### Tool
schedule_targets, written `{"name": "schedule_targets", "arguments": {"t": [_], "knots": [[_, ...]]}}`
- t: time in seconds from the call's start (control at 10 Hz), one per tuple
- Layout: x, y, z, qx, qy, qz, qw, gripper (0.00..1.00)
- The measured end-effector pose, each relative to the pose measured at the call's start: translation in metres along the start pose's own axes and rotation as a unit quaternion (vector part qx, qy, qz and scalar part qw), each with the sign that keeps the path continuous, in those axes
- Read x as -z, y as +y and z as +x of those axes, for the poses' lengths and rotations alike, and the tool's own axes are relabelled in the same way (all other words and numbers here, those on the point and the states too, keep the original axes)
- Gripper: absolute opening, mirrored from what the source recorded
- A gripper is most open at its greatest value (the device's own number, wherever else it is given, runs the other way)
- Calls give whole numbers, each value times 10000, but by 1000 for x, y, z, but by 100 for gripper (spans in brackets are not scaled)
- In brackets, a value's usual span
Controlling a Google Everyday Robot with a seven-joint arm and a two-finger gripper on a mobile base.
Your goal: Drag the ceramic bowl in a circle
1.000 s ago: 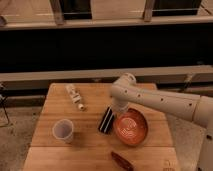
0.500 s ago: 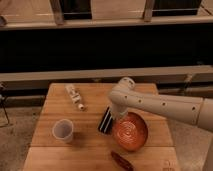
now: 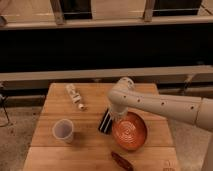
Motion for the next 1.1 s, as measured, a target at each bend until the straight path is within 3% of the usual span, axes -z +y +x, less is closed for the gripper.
{"name": "schedule_targets", "arguments": {"t": [0.2,0.4,0.7,1.1], "knots": [[-2,25,-25,-15,-109,-29,9999,0],[0,43,-30,-125,-165,-35,9998,0],[4,73,-8,-463,-162,-67,9988,0],[8,97,46,-892,-200,-116,9957,0]]}}
